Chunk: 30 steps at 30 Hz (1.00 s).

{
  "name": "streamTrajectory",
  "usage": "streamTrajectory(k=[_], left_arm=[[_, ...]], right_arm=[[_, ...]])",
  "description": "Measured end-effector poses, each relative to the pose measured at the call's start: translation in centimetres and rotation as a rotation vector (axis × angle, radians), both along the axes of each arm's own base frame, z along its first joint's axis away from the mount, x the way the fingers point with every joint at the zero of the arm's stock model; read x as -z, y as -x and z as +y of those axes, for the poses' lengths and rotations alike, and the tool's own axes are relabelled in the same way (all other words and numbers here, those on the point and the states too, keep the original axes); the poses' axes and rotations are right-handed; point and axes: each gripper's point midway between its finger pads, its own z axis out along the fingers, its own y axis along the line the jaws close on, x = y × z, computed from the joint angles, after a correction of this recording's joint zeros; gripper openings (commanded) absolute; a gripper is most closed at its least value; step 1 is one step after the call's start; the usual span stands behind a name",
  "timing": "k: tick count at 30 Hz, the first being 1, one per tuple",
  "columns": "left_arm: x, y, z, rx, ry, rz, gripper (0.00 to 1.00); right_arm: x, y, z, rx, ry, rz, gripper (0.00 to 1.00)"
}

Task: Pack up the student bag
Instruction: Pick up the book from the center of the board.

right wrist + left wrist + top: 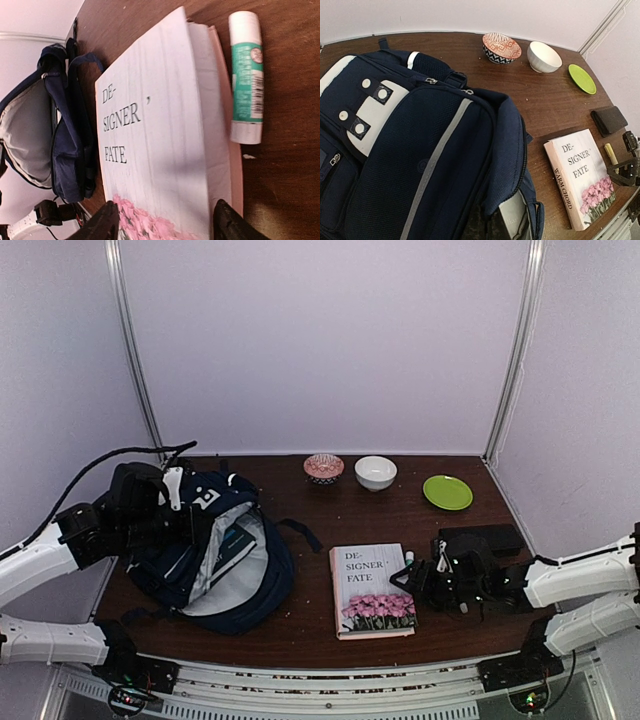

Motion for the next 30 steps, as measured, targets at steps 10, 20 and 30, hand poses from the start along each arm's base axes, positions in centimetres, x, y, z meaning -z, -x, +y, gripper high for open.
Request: streamTrajectory(k=[10, 20, 30], left_arm=[[0.2, 0.2, 0.5, -0.015, -0.007, 0.002, 0.0], [0.1, 0.3, 1.0, -0.03, -0.015, -0.003, 0.0], [-0.2, 0.8, 2.7, -0.07, -0.061, -0.016, 0.0]], right_arm=[[-2.0, -0.3, 3.4, -0.05, -0.058, -0.033, 0.17], [-3.5, -2.2, 6.3, -0.093, -0.041, -0.073, 0.0], [-9.3, -3.0, 7.6, -0.197, 0.016, -0.194, 0.0]])
